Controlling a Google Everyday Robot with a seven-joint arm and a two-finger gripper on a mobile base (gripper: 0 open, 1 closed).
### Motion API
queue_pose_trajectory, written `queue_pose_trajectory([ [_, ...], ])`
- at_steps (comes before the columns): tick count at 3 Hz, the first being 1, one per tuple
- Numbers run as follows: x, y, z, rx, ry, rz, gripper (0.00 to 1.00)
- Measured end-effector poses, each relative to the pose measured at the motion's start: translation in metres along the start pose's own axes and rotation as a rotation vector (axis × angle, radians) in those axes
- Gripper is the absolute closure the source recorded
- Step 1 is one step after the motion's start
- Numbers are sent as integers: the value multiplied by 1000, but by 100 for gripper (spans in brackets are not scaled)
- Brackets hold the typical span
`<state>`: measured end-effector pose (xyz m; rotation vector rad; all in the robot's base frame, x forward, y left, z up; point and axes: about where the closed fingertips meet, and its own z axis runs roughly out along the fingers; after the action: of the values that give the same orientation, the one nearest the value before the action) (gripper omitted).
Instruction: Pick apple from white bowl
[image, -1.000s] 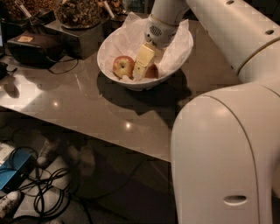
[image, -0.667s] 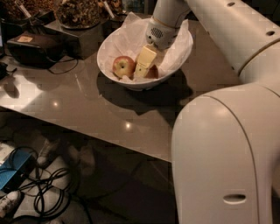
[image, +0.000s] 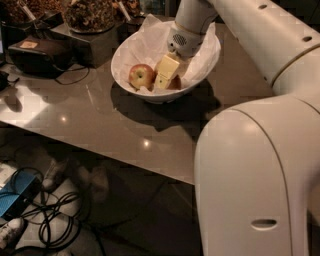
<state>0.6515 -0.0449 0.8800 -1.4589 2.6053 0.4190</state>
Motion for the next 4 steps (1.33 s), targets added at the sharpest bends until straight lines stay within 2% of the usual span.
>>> queue_pose_trajectory([
  [3, 3, -8, 16, -25, 15, 11, 26],
  [4, 3, -8, 16, -25, 15, 11, 45],
])
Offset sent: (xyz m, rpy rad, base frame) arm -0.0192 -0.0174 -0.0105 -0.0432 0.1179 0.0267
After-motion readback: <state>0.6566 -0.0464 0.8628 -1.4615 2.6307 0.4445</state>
